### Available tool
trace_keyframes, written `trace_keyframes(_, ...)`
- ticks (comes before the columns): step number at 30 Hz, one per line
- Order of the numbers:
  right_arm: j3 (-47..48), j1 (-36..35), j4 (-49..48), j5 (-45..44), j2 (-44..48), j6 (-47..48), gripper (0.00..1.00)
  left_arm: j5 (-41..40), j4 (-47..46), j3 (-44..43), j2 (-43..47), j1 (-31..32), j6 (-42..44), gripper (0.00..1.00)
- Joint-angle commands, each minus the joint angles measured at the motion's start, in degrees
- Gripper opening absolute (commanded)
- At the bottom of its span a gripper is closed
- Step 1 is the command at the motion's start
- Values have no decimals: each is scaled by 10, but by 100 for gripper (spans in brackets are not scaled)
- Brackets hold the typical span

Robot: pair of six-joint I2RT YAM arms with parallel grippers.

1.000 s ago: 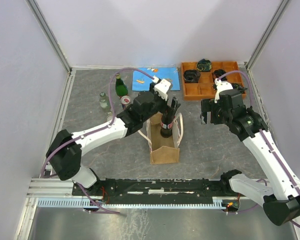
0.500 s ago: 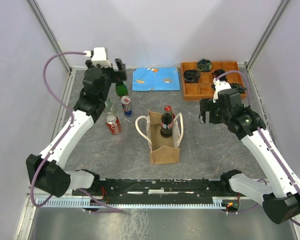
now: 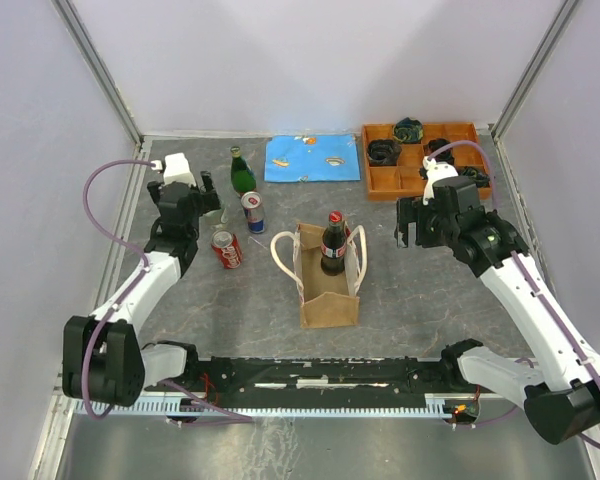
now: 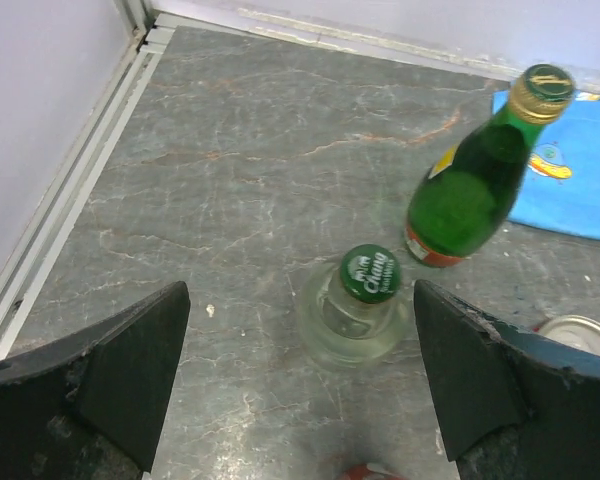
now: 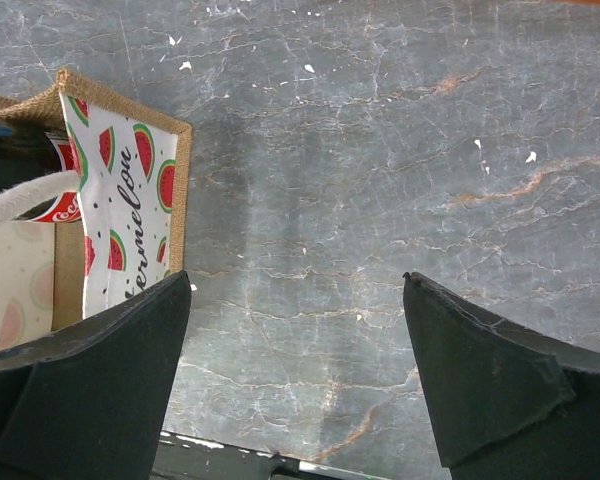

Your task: Place the beverage into the canvas bag

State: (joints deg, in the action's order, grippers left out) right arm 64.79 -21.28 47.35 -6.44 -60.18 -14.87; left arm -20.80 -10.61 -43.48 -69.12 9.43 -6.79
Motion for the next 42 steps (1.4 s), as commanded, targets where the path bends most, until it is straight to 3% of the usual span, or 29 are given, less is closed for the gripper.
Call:
trace_keyframes(1,1,-1,-19,11,-6,-6,95,2,-131,28,-23,-19,39,98)
trace_keyframes(14,7,-2,-8,6,-13,-5,95,70,-230,40,-135,-28,48,98)
trace_keyframes(23,17,-2,-5,3,-24,-2,95,79,-242,41,-174,-29,42,95)
trace_keyframes(27,18,-1,-6,3,-28,-1,95,77,-249,50,-176,-29,42,75)
trace_keyframes(33,19,-2,-9,6,-33,-1,94,80,-245,61,-168,-29,34,5)
trace_keyframes(42,17,-1,-12,9,-29,1,94,90,-179,-4,-110,-29,39,3)
